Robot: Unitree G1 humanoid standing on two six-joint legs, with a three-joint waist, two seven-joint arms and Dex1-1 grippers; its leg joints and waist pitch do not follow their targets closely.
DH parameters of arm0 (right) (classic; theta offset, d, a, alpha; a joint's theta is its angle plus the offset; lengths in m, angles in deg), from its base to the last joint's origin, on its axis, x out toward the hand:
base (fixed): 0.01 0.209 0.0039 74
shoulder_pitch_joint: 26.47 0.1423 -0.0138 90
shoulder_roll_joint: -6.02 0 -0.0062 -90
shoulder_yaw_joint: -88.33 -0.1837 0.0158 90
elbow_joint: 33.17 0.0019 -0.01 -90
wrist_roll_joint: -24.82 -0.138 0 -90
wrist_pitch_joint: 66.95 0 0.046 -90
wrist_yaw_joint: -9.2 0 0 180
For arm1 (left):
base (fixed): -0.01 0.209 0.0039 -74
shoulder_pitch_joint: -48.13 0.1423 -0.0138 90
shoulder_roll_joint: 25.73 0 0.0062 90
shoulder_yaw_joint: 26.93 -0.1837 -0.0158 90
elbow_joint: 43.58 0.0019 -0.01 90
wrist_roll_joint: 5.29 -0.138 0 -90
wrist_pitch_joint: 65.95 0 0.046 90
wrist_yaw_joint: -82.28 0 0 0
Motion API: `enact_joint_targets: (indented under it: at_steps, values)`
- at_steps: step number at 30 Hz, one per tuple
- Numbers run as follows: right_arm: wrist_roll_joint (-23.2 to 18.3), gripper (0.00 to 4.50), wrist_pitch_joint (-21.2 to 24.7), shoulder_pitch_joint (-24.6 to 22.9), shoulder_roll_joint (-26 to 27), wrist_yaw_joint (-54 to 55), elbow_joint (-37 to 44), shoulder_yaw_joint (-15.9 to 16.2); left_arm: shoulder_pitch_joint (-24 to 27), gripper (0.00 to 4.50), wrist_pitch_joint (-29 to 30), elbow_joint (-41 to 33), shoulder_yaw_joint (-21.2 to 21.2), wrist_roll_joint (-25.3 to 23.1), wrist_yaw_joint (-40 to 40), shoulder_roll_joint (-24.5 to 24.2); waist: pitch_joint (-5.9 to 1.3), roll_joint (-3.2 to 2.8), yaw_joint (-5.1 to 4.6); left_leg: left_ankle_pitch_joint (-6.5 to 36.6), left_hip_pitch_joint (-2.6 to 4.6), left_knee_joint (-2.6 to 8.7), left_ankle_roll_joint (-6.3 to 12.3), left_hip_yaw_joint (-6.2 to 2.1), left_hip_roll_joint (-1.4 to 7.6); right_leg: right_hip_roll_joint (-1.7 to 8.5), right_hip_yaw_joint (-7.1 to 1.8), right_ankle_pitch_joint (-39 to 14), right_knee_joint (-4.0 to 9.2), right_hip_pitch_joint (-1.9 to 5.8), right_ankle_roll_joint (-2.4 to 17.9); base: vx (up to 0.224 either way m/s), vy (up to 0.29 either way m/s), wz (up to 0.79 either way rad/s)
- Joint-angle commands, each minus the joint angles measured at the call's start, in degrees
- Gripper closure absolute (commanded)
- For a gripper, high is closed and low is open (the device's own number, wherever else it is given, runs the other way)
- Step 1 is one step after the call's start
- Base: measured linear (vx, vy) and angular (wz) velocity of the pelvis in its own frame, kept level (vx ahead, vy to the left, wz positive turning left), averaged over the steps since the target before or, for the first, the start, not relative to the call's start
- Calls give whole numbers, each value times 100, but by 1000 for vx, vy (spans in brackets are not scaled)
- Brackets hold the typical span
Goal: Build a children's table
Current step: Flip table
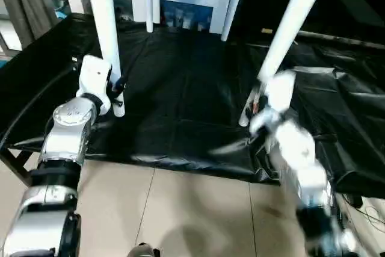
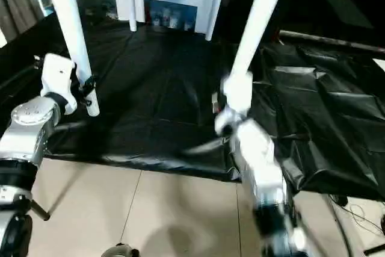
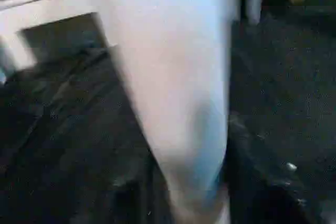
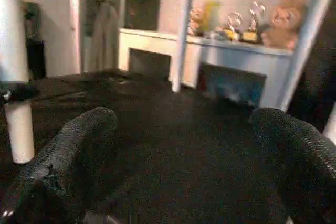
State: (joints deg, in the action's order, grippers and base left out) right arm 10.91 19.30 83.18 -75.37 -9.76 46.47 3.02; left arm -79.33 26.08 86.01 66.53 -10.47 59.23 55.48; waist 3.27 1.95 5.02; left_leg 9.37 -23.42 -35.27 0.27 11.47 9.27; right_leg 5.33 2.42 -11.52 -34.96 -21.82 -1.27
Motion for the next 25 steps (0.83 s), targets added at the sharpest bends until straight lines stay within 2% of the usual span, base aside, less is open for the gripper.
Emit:
enact_joint_targets:
  at_steps: [1, 3, 4, 5, 7, 8, 9, 10, 11, 12, 13, 14, 16, 18, 19, 20, 21, 22, 23, 24, 25]
  values:
    - [45, 0, 113, 16, -65, 142, 282, -251, 106, 179, 34, 243, -345, -253, -262, 61, -364, -194, -98, 3756, 344, 715, -1087, -393, 388, 329, -166, -2093, 446, -66, 601, 0, 0, 0]
    - [49, 0, 258, -40, -106, 187, 417, -284, 130, 174, -67, 252, -319, -210, -273, 39, -334, -211, -93, 3977, 417, 692, -1048, -367, 376, 336, -193, -2355, 497, -161, 641, 0, 0, 0]
    - [45, 0, 287, -50, -112, 197, 444, -286, 131, 170, -83, 258, -315, -201, -277, 37, -334, -211, -93, 3977, 417, 692, -1048, -367, 376, 336, -193, -2355, 497, -161, 641, 0, 0, 0]
    - [-6, 0, 418, -132, -158, 202, 556, -298, 187, 161, -123, 202, -268, -143, -286, 16, -330, -181, -97, 3945, 402, 670, -992, -374, 365, 371, -201, -2571, 525, -138, 626, 0, 0, 0]
    - [-142, 0, 637, -357, -244, 192, 788, -330, 374, 148, -185, -13, -122, -14, -246, -40, -330, -200, -72, 3840, 373, 689, -958, -389, 382, 383, -207, -2515, 525, -104, 627, 0, 0, 0]
    - [-158, 0, 734, -440, -263, 181, 884, -334, 430, 131, -247, -39, -96, 30, -239, -67, -332, -205, -91, 3832, 357, 699, -951, -387, 375, 368, -198, -2429, 516, -104, 633, 0, 0, 0]
    - [-164, 0, 794, -520, -289, 154, 957, -333, 512, 131, -280, -119, -51, 85, -216, -79, -348, -188, -92, 3783, 358, 686, -920, -384, 370, 376, -199, -2393, 518, -100, 652, 0, 0, 0]
    - [-84, 0, 961, -722, -371, 194, 1041, -360, 873, 125, -561, -512, 212, 376, -180, 19, -344, -158, -88, 3623, 307, 693, -859, -391, 385, 403, -203, -2290, 507, -53, 700, 0, 0, 0]
    - [-84, 0, 961, -722, -371, 194, 1041, -360, 873, 125, -561, -512, 212, 376, -180, 19, -344, -158, -88, 3623, 307, 693, -859, -391, 385, 403, -203, -2290, 507, -53, 700, 0, 0, 0]
    - [-78, 0, 1055, -811, -372, 230, 1072, -387, 1057, 104, -711, -686, 334, 478, -124, 78, -345, -155, -86, 3457, 287, 706, -814, -373, 395, 387, -202, -2140, 483, -52, 742, 0, 0, 0]
    - [-42, 0, 1101, -938, -361, 285, 1083, -421, 1425, 104, -965, -1010, 564, 765, -126, 243, -341, -148, -100, 3395, 288, 694, -765, -346, 389, 379, -210, -2066, 501, -67, 784, 0, 0, 0]
    - [9, 0, 1125, -1012, -373, 294, 1106, -395, 1637, 104, -1058, -1224, 662, 906, -124, 339, -346, -101, -102, 3348, 286, 682, -743, -333, 390, 383, -213, -2032, 495, -64, 806, 0, 0, 0]
    - [40, 0, 1260, -1092, -384, 337, 1167, -365, 1891, 104, -1101, -1558, 743, 1127, -163, 486, -352, -120, -98, 3170, 302, 663, -673, -310, 397, 380, -231, -1895, 485, -69, 856, 0, 0, 0]
    - [60, 0, 1593, -1278, -441, 375, 1276, -277, 2437, 104, -869, -2563, 733, 1685, -315, 877, -335, -116, -98, 2982, 274, 675, -602, -287, 415, 363, -236, -1691, 470, -41, 912, 0, 0, 0]
    - [90, 0, 1593, -1337, -456, 384, 1280, -262, 2570, 104, -730, -2816, 651, 1718, -280, 955, -335, -118, -85, 2983, 293, 680, -612, -272, 431, 349, -240, -1627, 469, -56, 919, 0, 0, 0]
    - [138, 0, 1527, -1448, -449, 430, 1292, -288, 2809, 104, -661, -3251, 434, 1589, -38, 1118, -314, -110, -80, 3094, 332, 658, -599, -239, 419, 321, -253, -1692, 509, -115, 880, 0, 0, 0]
    - [131, 0, 1530, -1487, -429, 462, 1315, -319, 2882, 104, -701, -3369, 364, 1466, 121, 1185, -318, -97, -69, 3116, 335, 643, -591, -240, 411, 329, -260, -1734, 527, -106, 842, 0, 0, 0]
    - [80, 0, 1570, -1545, -383, 513, 1366, -383, 2974, 104, -779, -3514, 275, 1255, 381, 1293, -316, -108, -50, 3075, 321, 648, -569, -234, 398, 311, -267, -1796, 535, -95, 744, 0, 0, 0]
    - [55, 0, 1591, -1572, -362, 534, 1397, -409, 3007, 104, -793, -3569, 243, 1178, 474, 1337, -315, -90, -39, 2978, 292, 656, -549, -248, 395, 313, -265, -1802, 529, -61, 655, 0, 0, 0]
    - [52, 0, 1594, -1620, -339, 566, 1450, -430, 3054, 104, -759, -3650, 199, 1096, 560, 1391, -315, -90, -39, 2978, 292, 656, -549, -248, 395, 313, -265, -1802, 529, -61, 655, 0, 0, 0]
    - [83, 0, 1565, -1716, -313, 618, 1542, -444, 3098, 104, -715, -3757, 100, 930, 683, 1480, -318, -86, -56, 2856, 263, 669, -554, -263, 390, 300, -253, -1849, 522, -36, 533, 0, 0, 0]
